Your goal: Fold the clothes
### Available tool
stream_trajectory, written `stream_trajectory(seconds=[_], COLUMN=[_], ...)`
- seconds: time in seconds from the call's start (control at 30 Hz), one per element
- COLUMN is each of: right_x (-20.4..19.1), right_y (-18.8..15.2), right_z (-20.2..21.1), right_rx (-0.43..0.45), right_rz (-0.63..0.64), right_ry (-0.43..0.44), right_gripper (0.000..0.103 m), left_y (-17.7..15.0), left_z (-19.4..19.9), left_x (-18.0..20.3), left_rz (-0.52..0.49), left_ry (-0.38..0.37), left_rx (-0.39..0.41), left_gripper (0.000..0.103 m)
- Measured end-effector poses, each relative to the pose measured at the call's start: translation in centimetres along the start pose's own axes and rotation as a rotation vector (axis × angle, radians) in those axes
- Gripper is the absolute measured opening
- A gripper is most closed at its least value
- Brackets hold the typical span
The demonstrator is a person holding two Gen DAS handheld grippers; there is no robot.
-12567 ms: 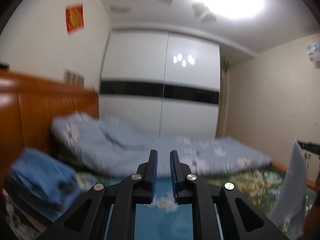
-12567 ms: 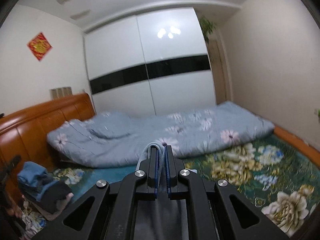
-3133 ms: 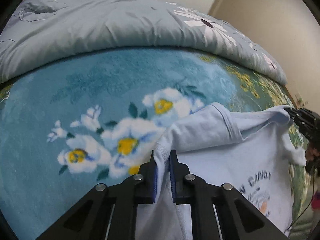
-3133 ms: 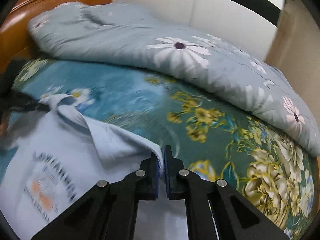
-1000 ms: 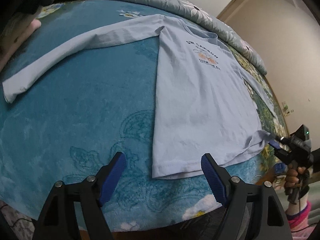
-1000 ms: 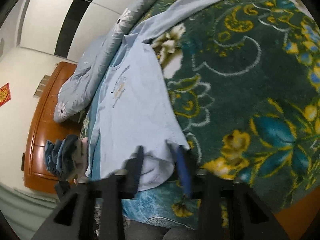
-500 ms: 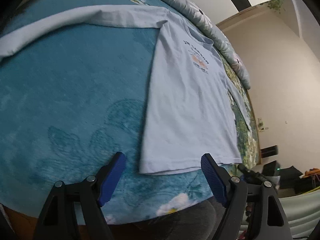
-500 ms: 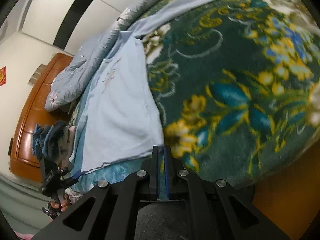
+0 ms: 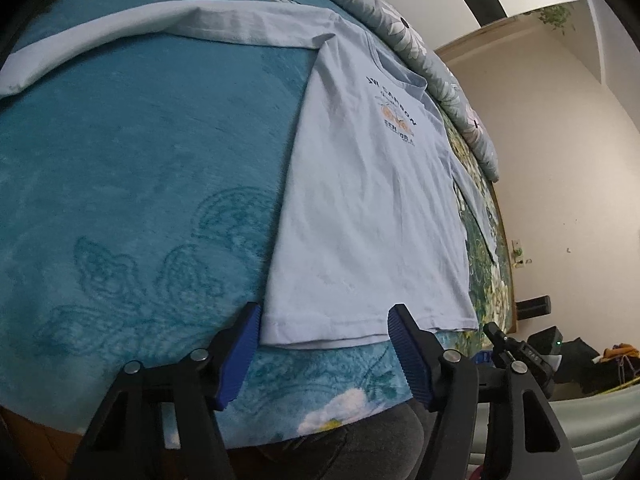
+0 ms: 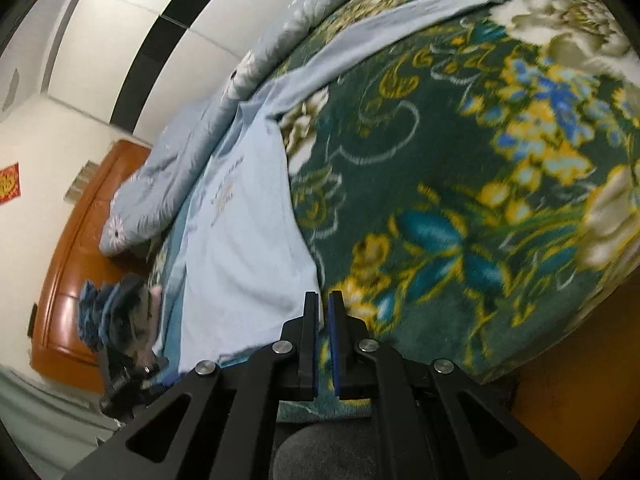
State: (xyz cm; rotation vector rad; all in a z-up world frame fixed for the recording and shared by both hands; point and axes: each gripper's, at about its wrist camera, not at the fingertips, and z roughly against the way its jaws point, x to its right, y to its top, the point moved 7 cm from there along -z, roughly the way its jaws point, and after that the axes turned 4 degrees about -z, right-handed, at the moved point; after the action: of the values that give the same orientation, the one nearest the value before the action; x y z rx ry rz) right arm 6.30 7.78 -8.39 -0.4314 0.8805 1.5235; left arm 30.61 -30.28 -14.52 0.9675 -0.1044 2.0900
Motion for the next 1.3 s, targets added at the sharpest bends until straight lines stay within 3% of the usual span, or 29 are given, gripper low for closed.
stream_trajectory(seconds=[0.03,0.13,0.33,0.4,0.5,0.57,0.63,0.8,0.93,1.13,1.23,1.3], right_x=[-0.2,-0.8,-1.5,-1.5,-1.6,-1.7,-2.1,-3.5,-2.6,-0.9,-1.2,-1.4], right_y=[0.2,0.0,-0.9,-1.0,-1.0,-1.1,-1.0,-0.9,-1.6,-2.0,-1.9,-1.9], right_z=[-0.2,-1.9,-4.5,-4.7,-4.5,-4.2,-3.7,-2.0,-2.7,-3.9,-3.7,-3.4], right_rx=[0.001,-0.035,-0.092,-0.092,-0.091,-0.091,-0.079,-0.039,-0.058,-0.092,-0.094,-0.092], right_rz=[0.002,0.008,0.021,0.010,0.003,0.009,0.028,0.083,0.094,0.036,0.056,0.070], right_ry=[0.006,-0.002,0.023,0.026,0.033,0.039,0.042,0.048,-0.001,-0.013,-0.013,-0.014], right_gripper=[0.009,0.032,0.033,0.033,0.027,0.007,0.006,0.005,0.004,0.004,0.006,0.007], left_y=[0.0,0.0,0.0,0.0,-0.2,-0.2,-0.3,-0.5,-1.2,-0.9,0.3,1.2], left_z=[0.0,0.2,0.6,0.6,0.5,0.8,1.3,2.8,1.6,1.8,3.4,5.0], left_x=[0.0,-0.2,-1.5,-1.8,-2.1,-2.0,-1.4,-0.5,-2.4,-2.5,-2.0,-2.4], left_rz=[0.007,0.026,0.081,0.087,0.097,0.100,0.080,0.008,0.040,0.039,0.014,-0.010], left_ry=[-0.005,-0.018,-0.013,-0.003,0.008,0.000,0.001,0.040,0.098,0.059,0.048,0.095], left_rx=[0.002,0.009,0.029,0.035,0.033,0.040,0.051,0.084,0.060,0.079,0.129,0.178], left_gripper=[0.068,0.064,0.043,0.023,0.011,0.009,0.006,0.006,0.005,0.005,0.006,0.007])
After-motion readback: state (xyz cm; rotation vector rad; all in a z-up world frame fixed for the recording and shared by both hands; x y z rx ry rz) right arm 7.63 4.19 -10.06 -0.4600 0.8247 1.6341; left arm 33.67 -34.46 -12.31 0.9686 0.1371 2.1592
